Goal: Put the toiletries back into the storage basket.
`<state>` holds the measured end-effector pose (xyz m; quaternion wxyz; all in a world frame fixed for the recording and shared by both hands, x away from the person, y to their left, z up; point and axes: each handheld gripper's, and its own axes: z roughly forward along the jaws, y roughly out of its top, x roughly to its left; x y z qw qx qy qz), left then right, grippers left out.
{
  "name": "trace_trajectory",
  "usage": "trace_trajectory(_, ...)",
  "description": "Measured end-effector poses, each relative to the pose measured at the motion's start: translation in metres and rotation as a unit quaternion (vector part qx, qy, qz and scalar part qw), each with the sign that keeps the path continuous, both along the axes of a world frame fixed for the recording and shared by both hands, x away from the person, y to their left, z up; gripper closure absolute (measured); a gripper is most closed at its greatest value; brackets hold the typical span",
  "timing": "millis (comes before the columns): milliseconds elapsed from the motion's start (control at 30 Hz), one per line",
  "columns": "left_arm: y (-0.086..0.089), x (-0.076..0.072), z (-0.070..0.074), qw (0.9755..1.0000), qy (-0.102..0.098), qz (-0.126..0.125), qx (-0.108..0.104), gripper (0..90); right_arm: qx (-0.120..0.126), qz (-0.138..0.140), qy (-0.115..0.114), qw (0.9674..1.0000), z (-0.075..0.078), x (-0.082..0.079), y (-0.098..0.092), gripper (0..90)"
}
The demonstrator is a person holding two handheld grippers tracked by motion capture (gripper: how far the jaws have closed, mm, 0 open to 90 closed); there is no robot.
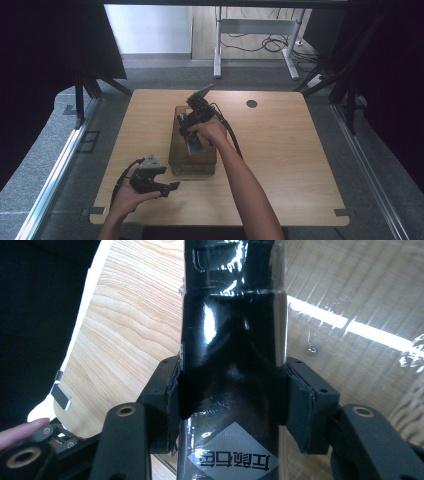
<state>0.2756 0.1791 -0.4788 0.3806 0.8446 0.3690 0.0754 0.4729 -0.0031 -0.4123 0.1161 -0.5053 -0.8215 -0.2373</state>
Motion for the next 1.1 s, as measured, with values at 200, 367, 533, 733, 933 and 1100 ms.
trace_trajectory(200,0.001,0.0,0.001,1.0,-0.001,-0.001,0.001,22.5,0.004,-0.008,0.008,0.9999,-0.008,0.002,0.005,46.4)
trace_trajectory(367,0.002,0.0,0.002,1.0,-0.004,-0.003,-0.001,22.5,0.008,-0.013,0.014,0.9998,-0.015,0.002,0.006,46.3)
trace_trajectory(533,0.001,0.0,0.001,1.0,-0.003,-0.004,0.003,22.5,0.006,-0.022,0.022,0.9995,-0.022,0.003,0.005,46.3)
trace_trajectory(733,0.0,0.0,0.0,1.0,-0.001,-0.003,0.0,22.5,0.008,-0.032,0.025,0.9991,-0.027,0.005,0.003,46.3)
trace_trajectory(933,0.0,0.0,0.001,1.0,-0.002,-0.004,-0.001,22.6,0.015,-0.041,0.032,0.9985,-0.031,0.005,0.003,46.3)
trace_trajectory(1100,-0.002,0.0,0.0,1.0,-0.002,-0.008,0.002,22.5,0.021,-0.055,0.034,0.9977,-0.03,0.004,0.002,46.3)
